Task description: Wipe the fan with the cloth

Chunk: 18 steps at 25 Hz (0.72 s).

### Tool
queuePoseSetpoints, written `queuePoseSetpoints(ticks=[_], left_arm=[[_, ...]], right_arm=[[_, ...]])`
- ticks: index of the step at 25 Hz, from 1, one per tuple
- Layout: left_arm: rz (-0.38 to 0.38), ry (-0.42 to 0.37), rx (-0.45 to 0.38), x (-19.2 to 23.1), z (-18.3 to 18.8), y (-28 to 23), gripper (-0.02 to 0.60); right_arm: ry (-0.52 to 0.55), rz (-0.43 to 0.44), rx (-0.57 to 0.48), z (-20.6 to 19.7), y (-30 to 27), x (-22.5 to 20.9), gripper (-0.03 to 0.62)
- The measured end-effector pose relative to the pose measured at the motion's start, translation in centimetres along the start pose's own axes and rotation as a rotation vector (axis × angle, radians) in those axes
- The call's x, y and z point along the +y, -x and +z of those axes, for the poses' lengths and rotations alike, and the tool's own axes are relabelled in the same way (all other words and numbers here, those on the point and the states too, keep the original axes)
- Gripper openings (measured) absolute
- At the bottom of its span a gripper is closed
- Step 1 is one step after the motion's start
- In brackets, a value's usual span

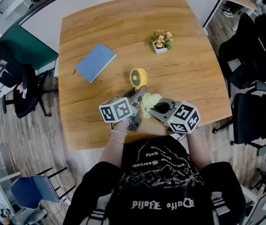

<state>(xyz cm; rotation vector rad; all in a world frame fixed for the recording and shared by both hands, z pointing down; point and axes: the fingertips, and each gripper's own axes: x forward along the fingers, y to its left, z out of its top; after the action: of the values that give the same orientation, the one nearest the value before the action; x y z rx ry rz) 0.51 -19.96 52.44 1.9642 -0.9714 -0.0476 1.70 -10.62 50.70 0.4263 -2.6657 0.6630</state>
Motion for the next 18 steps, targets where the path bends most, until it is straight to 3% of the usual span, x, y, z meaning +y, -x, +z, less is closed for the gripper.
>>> queuePoseSetpoints(ticks=[3,8,14,18], left_arm=[[-0.048,0.004,-0.055,-1.2,0.5,0.3,0.199],[-0.082,0.013,-0.111,-1.9,1.2,0.9,0.199],[-0.213,0.082,-0.149,-4.0,1.7,1.2,0.198],[-0.234,0.088,-0.122,-4.0,1.1,1.1,0.199]], right_arm=[[0.026,0.007,0.093,-0.3,-1.8,-0.2,0.032],[-0.087,0.031,0.080,-1.0,-2.3,-0.8,0.032],[-0.136,-0.056,0.147,-2.7,-2.8,-2.4,0.032],[-0.201,-0.142,0.112,-3.1,-2.4,-4.0,0.032]])
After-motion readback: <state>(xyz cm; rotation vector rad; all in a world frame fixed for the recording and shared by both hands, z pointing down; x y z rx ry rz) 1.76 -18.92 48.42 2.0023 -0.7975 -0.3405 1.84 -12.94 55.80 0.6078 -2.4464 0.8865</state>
